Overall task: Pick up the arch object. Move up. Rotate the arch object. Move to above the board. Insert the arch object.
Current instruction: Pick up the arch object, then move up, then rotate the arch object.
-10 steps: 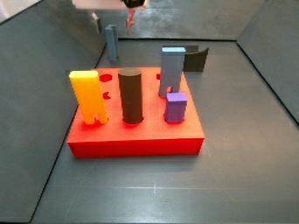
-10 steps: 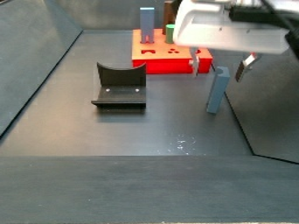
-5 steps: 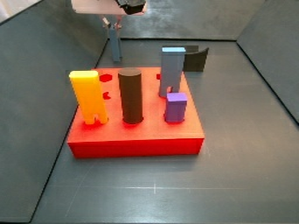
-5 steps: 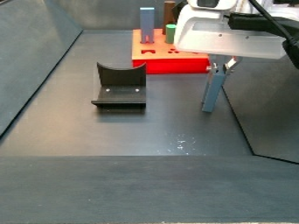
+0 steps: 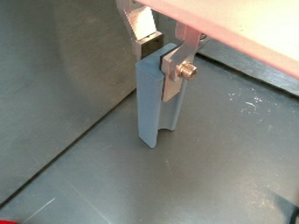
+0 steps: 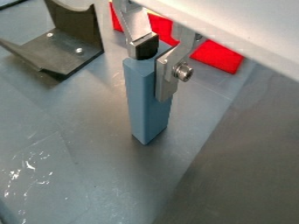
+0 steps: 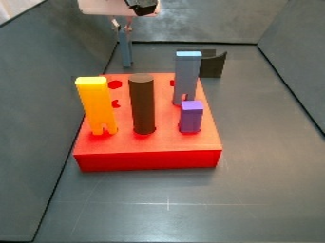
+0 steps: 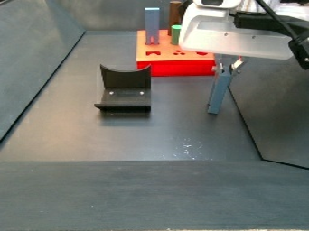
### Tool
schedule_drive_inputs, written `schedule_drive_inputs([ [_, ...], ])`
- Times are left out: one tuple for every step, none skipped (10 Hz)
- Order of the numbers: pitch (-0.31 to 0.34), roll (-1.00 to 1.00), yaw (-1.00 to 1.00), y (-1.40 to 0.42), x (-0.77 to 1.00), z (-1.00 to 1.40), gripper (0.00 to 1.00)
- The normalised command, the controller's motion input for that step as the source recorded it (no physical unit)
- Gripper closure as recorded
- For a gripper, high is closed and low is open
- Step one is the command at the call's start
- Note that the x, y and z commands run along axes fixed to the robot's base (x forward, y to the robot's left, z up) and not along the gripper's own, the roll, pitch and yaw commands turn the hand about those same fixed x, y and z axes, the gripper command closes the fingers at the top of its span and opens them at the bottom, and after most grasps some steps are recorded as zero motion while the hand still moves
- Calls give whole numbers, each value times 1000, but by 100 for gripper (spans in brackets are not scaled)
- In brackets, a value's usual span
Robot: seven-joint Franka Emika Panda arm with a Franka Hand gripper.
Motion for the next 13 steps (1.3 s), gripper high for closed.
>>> schedule_drive_inputs([
  [0,0,0,0,0,0,100],
  [0,0,0,0,0,0,100],
  [0,0,0,0,0,0,100],
  [0,0,0,0,0,0,100],
  [0,0,0,0,0,0,100],
  [0,0,0,0,0,833,100],
  [23,-6,-16,-27,23,779,100],
  [55,-11,-15,-20,15,631,100],
  [59,-10,-13,-17,9,539,100],
  [62,-7,-11,-10,4,344,100],
  [0,0,0,-548,520,1000,100],
  [34,-2,15,-575,544,1000,100],
  [78,-6,34,-520,513,1000,100],
])
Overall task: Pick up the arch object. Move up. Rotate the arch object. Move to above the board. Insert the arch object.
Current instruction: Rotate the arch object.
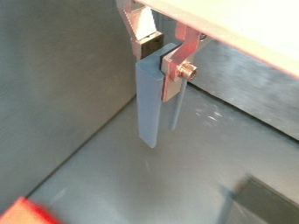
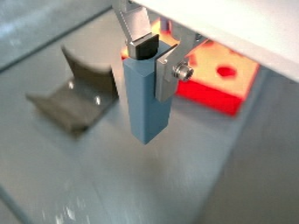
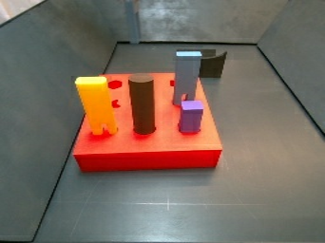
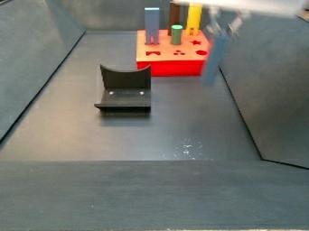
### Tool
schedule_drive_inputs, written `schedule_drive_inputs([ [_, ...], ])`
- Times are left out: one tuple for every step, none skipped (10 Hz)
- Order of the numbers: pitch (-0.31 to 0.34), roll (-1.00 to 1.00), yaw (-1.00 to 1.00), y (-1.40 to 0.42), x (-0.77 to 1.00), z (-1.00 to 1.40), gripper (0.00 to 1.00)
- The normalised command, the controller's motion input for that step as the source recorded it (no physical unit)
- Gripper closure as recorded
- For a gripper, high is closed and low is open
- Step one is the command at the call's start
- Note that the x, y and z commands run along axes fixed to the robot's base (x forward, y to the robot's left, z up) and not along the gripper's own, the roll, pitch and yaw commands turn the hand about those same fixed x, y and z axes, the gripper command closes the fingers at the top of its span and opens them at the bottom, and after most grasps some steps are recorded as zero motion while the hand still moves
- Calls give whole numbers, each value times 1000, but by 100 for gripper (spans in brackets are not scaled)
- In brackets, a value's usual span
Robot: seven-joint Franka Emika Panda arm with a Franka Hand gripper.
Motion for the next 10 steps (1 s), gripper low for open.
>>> schedule_drive_inputs([
  [94,-12,31,-435,451,1000,100],
  [92,-15,26,-398,407,1000,100],
  [77,-20,30,-246,228,799,100],
  [74,-25,29,-130,120,635,100],
  [58,-30,27,-76,59,482,100],
  [57,-39,29,-56,30,278,100],
  [289,-123,213,0,0,0,100],
  [271,-120,196,17,26,-94,100],
  [217,-97,112,17,54,-28,100],
  [178,-81,368,-33,78,0,100],
])
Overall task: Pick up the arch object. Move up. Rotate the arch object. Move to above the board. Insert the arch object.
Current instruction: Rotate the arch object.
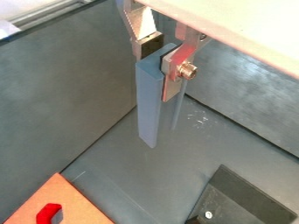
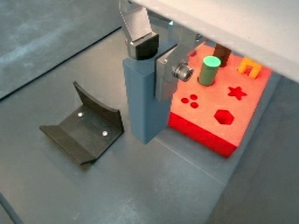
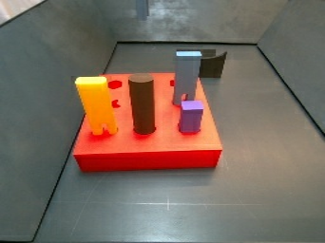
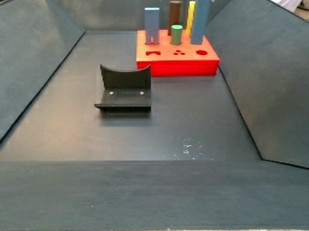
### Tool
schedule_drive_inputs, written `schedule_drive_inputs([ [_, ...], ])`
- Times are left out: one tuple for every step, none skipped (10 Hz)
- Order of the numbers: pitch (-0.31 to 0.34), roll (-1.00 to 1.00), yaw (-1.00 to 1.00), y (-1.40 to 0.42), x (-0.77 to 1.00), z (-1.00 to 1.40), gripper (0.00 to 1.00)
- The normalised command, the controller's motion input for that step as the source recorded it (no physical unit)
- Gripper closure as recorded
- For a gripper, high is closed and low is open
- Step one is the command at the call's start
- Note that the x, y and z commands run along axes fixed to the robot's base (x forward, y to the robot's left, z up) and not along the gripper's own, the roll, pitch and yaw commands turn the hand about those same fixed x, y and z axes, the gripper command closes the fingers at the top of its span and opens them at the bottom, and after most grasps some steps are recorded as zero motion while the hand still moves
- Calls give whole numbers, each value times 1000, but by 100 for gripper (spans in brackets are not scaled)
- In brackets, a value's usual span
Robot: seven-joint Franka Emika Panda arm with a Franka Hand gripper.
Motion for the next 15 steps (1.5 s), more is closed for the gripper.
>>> schedule_drive_inputs([
  [129,-58,307,-34,74,-6,100],
  [118,-53,223,-27,66,-2,100],
  [114,-52,282,0,0,0,100],
  [114,-52,232,2,-1,-1,100],
  [105,-51,151,0,0,-1000,100],
  [84,-48,102,1,8,-1000,100],
  [22,-33,68,2,21,-1000,100],
  [-8,-21,56,1,17,-1000,100],
  [-27,-12,52,0,15,-1000,100],
  [-50,2,47,0,15,-1000,100],
  [-47,12,44,1,21,-1000,100],
  [-43,19,41,1,23,-1000,100],
  [-38,26,39,2,27,-1000,100],
  [-41,34,36,3,29,-1000,100],
  [-43,45,32,4,26,-1000,100],
])
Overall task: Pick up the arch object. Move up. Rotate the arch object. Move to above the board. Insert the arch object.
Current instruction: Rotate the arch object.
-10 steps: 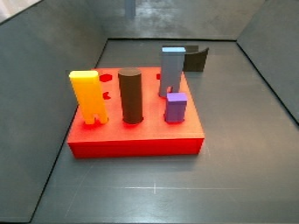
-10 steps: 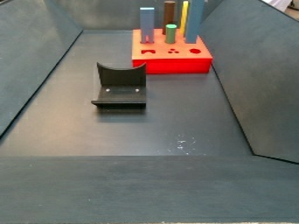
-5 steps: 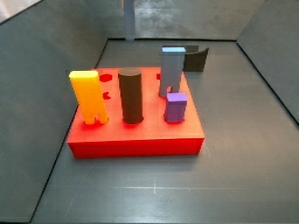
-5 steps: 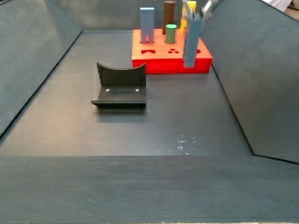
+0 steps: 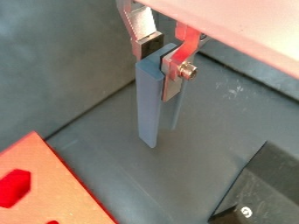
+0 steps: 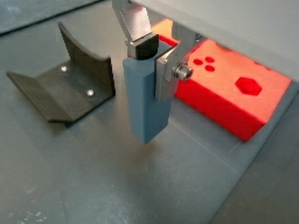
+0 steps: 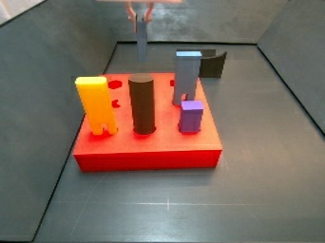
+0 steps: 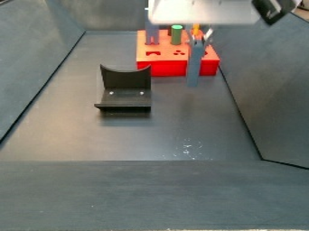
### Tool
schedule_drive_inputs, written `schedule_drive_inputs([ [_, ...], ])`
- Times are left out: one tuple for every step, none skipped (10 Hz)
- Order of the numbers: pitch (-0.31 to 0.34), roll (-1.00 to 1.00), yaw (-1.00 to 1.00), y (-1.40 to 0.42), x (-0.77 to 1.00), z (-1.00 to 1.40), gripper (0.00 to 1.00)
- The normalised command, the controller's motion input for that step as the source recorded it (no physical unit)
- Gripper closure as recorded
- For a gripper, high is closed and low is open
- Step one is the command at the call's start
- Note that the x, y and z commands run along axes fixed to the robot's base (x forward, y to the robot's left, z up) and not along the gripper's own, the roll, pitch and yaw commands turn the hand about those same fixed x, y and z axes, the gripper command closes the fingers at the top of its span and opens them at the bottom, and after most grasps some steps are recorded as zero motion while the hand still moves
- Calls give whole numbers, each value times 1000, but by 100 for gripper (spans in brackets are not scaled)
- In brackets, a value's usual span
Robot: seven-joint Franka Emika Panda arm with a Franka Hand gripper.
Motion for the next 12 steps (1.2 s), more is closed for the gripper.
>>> schedule_drive_inputs([
  [-45,51,29,4,28,-985,100],
  [-45,63,23,6,24,-745,100],
  [-47,68,21,7,27,-648,100],
  [-38,76,16,6,24,-461,100],
  [-36,80,14,7,27,-368,100],
  [-29,81,13,8,23,-330,100],
  [-16,80,14,7,2,-332,100],
  [-17,80,15,8,4,-332,100],
  [-17,81,15,9,6,-331,100],
  [-17,80,15,0,0,0,0],
  [-22,81,15,0,0,1000,0],
  [-6,78,15,-3,-21,982,0],
])
